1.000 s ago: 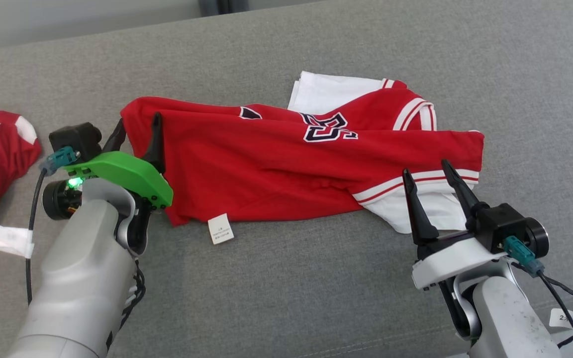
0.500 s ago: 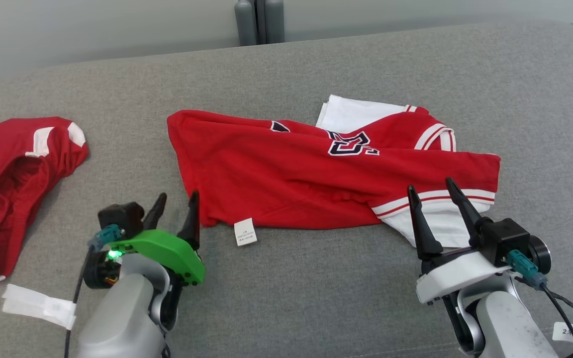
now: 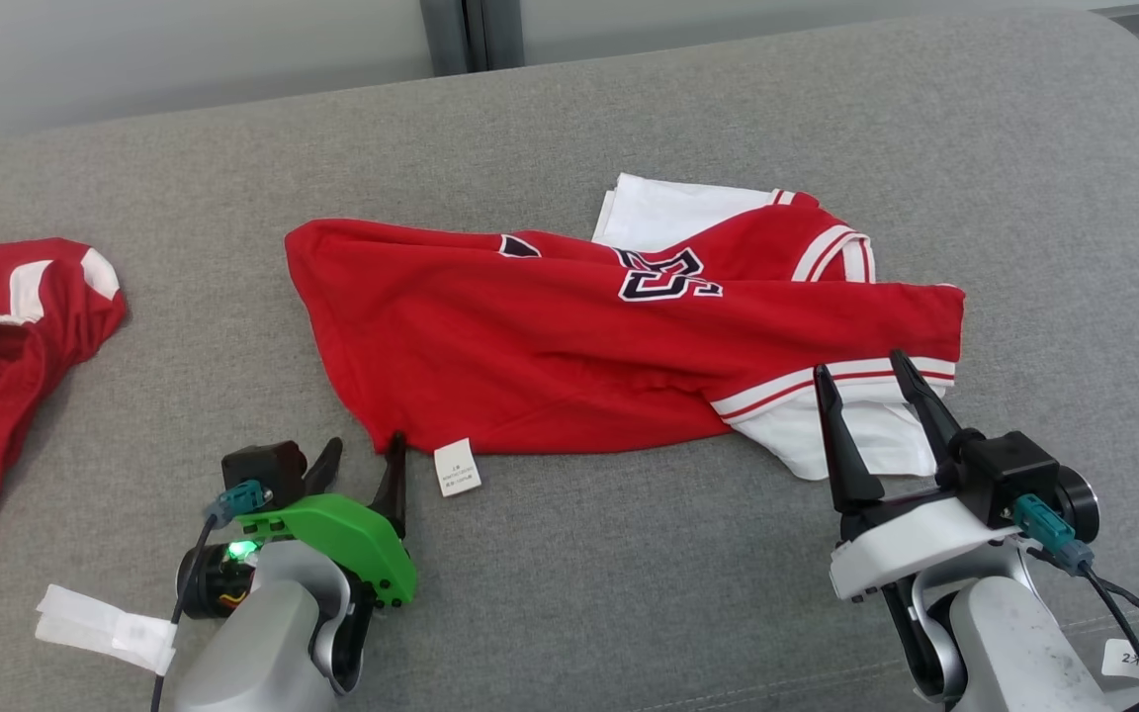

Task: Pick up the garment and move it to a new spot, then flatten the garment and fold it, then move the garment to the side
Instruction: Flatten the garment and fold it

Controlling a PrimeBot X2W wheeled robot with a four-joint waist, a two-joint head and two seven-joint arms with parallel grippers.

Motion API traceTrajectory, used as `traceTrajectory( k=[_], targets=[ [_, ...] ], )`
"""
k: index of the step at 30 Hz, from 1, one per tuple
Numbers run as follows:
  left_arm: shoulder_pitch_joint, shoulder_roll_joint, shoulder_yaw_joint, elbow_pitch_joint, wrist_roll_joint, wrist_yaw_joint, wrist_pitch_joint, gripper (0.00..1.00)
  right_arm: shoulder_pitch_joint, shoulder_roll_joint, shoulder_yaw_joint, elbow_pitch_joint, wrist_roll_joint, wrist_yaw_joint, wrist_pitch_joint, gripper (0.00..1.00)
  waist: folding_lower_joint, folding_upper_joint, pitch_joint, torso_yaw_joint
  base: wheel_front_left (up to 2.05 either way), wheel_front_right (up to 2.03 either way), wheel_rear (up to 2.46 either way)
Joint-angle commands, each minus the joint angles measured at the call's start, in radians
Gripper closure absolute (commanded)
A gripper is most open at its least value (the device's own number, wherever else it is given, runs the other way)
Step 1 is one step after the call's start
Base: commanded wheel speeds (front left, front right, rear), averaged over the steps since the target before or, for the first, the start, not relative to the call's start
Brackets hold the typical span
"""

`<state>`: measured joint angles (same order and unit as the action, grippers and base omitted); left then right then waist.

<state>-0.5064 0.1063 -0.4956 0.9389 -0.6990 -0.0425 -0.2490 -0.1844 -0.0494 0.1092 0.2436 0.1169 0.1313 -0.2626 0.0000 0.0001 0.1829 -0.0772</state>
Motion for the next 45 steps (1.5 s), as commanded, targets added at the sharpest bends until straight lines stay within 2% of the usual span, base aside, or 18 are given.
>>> traceTrajectory(
  k=[1,2,11,22,23,24,32,39,45],
  targets=[
    [-0.011,0.003,-0.003,0.011,-0.008,-0.002,-0.003,0.92,-0.003,-0.002,-0.004,-0.005,-0.001,-0.001,-0.003,0.00,0.0000,-0.0001,0.006,-0.005,0.00,0.00,0.00],
    [-0.011,0.002,-0.001,0.021,-0.011,-0.005,-0.002,1.00,-0.002,-0.002,-0.006,-0.005,-0.001,-0.001,-0.003,0.00,0.0000,-0.0001,0.007,-0.006,0.00,0.00,0.00],
    [0.016,0.030,0.050,0.005,-0.029,-0.011,-0.016,1.00,0.002,-0.002,-0.010,-0.001,-0.004,-0.001,-0.003,0.00,0.0000,-0.0001,-0.008,0.016,0.00,0.00,0.00],
    [0.102,0.082,0.136,-0.135,0.005,0.038,-0.015,1.00,0.013,-0.002,0.000,0.003,-0.004,-0.001,-0.002,0.00,0.0000,-0.0001,-0.035,0.048,0.00,0.00,0.00],
    [0.111,0.081,0.139,-0.146,0.010,0.035,-0.015,0.55,0.013,-0.002,0.000,0.004,-0.004,-0.001,-0.002,0.00,0.0000,-0.0001,-0.036,0.049,0.00,0.00,0.00],
    [0.119,0.081,0.141,-0.156,0.016,0.033,-0.015,0.00,0.012,-0.002,0.000,0.003,-0.004,-0.001,-0.001,0.00,0.0000,-0.0001,-0.037,0.050,0.00,0.00,0.00],
    [0.200,0.051,0.240,-0.325,0.080,0.019,-0.015,0.00,0.018,-0.002,-0.007,-0.001,-0.011,-0.001,0.004,0.00,0.0000,-0.0001,-0.053,0.052,0.00,0.00,0.00],
    [0.337,-0.003,0.396,-0.593,0.237,-0.026,-0.015,0.00,0.039,-0.002,-0.035,-0.009,-0.019,-0.001,0.010,0.00,0.0000,-0.0001,-0.082,0.070,0.00,0.00,0.00],
    [0.425,-0.043,0.475,-0.709,0.343,-0.065,-0.015,0.00,0.056,-0.002,-0.057,-0.014,-0.029,-0.001,0.017,0.00,0.0000,-0.0001,-0.113,0.089,0.00,0.00,0.00]
  ],
)
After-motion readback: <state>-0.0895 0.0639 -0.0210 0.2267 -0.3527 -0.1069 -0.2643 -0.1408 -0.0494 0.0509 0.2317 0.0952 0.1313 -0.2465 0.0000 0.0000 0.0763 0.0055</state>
